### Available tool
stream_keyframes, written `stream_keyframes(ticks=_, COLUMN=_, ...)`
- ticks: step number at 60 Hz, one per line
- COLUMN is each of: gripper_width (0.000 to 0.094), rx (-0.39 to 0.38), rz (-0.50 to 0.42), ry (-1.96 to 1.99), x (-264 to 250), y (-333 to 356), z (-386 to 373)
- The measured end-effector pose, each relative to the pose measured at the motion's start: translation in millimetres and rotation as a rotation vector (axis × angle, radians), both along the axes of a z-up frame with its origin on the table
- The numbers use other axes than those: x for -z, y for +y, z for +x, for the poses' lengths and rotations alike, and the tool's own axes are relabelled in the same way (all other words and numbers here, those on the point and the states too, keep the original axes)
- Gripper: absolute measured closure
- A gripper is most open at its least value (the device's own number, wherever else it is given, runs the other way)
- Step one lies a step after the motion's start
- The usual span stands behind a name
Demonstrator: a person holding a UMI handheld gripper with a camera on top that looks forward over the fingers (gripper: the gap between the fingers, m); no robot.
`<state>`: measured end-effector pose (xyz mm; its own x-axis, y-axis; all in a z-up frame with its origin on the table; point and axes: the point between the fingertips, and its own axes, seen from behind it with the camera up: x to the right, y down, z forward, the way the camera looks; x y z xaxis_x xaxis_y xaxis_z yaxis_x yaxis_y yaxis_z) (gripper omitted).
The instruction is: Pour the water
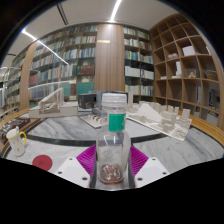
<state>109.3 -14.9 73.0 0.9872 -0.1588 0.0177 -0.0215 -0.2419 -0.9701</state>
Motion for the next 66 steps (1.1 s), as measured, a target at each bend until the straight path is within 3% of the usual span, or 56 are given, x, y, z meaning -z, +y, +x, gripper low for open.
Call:
stream_keyframes(ticks=12, gripper_width=0.0529, rx=0.093, rz=-0.024, ry=-0.066, x=-36, y=-14, z=11)
stream_keyframes(ticks=18, gripper_width=0.0527, rx=0.153, rz=0.008, ry=-0.227, x=-89, y=-16, z=22)
stream_keyframes(ticks=28, gripper_width=0.0529, rx=0.172, rz=0.111, ry=-0.640, x=-202, y=-8, z=-13)
stream_keyframes(ticks=35, gripper_width=0.0531, rx=0.124, rz=0.195, ry=-0.992, x=-264, y=8, z=-78)
stream_keyframes(ticks=44, gripper_width=0.0531, rx=0.000, rz=0.245, ry=-1.452, x=-278, y=31, z=-183)
stream_keyframes(ticks=54, gripper_width=0.0531, rx=-0.162, rz=0.300, ry=-1.923, x=-228, y=47, z=-283)
stream_keyframes(ticks=66, gripper_width=0.0532, rx=-0.317, rz=0.298, ry=-2.324, x=-142, y=59, z=-331)
